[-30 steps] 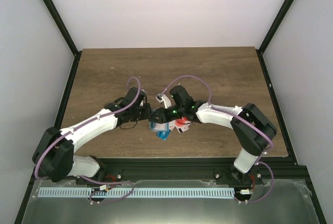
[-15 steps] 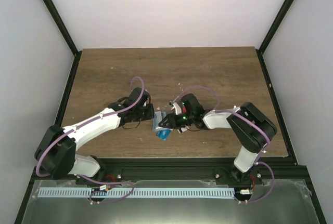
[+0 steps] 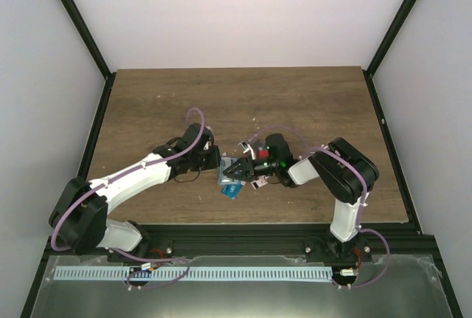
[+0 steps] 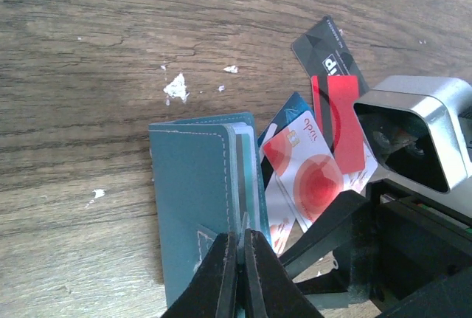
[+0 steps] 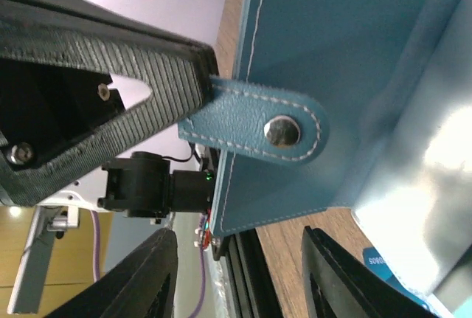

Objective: Put the credit cards into the card holder

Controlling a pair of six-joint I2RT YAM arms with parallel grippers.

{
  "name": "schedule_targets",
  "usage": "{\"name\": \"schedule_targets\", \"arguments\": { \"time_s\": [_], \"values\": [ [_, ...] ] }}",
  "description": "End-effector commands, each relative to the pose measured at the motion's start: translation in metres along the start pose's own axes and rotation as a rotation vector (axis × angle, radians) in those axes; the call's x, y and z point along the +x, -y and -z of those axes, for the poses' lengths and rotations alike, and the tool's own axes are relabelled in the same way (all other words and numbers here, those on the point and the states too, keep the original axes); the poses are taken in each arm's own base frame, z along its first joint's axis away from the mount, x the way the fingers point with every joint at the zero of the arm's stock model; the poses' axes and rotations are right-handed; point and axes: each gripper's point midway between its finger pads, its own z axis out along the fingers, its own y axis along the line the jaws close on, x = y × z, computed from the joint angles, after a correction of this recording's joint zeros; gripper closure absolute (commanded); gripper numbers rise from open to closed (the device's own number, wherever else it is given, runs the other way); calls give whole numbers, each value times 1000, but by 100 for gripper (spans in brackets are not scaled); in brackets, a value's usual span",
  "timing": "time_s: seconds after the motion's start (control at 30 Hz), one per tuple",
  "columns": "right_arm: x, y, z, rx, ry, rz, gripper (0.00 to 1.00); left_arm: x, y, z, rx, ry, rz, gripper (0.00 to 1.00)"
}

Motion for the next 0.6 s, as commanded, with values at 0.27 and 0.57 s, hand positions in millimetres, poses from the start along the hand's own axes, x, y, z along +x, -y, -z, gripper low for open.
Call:
{"name": "schedule_targets", "arguments": {
  "time_s": [0.27,0.57],
  "values": [
    [-29,1,-3,-70,39,-14,49,2,10,0,61,-4,-14,96],
    [-43,-9,-1,-115,50,10,52,4,10,0,65,-9,-20,96]
  ]
}}
